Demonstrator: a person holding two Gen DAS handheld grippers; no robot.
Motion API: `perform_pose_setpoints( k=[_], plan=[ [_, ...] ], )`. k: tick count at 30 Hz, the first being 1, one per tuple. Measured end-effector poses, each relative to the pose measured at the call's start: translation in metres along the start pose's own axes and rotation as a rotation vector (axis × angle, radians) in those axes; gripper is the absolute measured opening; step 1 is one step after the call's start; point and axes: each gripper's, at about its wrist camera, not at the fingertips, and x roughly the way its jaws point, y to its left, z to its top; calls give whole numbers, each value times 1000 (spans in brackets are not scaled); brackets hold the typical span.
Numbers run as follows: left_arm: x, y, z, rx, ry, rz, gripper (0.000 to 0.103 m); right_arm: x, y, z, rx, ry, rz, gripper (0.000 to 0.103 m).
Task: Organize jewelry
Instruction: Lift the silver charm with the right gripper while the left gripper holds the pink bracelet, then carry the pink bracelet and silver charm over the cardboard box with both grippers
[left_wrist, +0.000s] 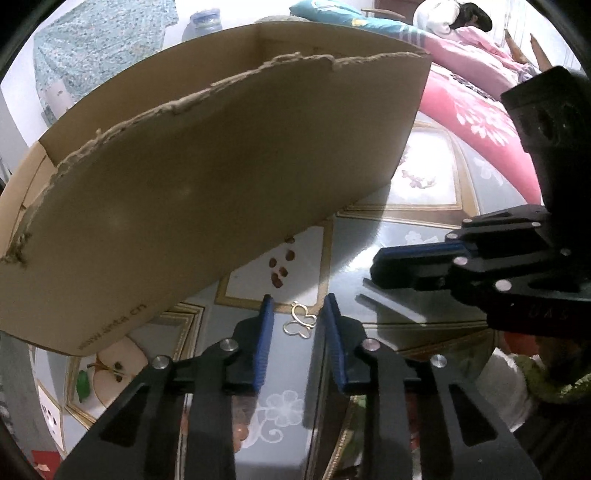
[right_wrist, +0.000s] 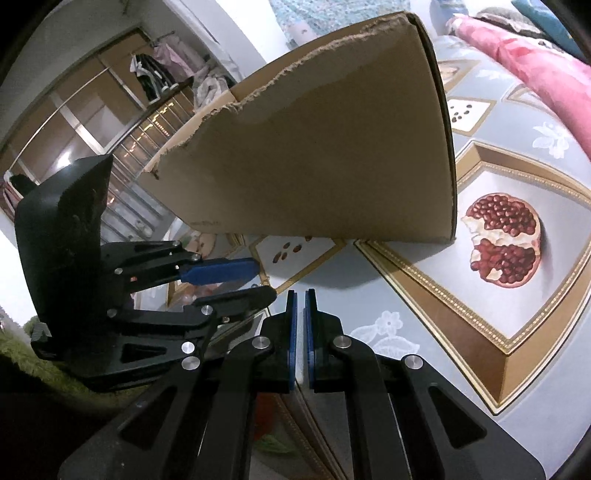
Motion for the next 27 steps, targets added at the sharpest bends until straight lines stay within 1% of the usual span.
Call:
perform_pose_setpoints(
  k=[3, 5, 6, 13, 18, 27],
  plan=[
    [0, 1, 1, -1, 7, -7, 20, 1, -1, -1, 5, 1, 7, 5],
    [1, 0, 2, 1, 9, -6, 13, 2, -4, 0, 10, 0, 11, 5],
    [2, -2, 3, 3, 10, -4, 11, 0, -4, 0, 12, -1, 12, 5],
    [8, -5, 6, 5, 6, 8, 11, -4, -9, 0, 16, -9, 11, 5],
    [11, -4, 8, 10, 5, 0, 11, -3, -8, 0, 15, -12, 7, 5],
    [4, 3, 5, 11, -6, -7, 11, -3, -7, 0, 14, -12, 6, 5]
  ],
)
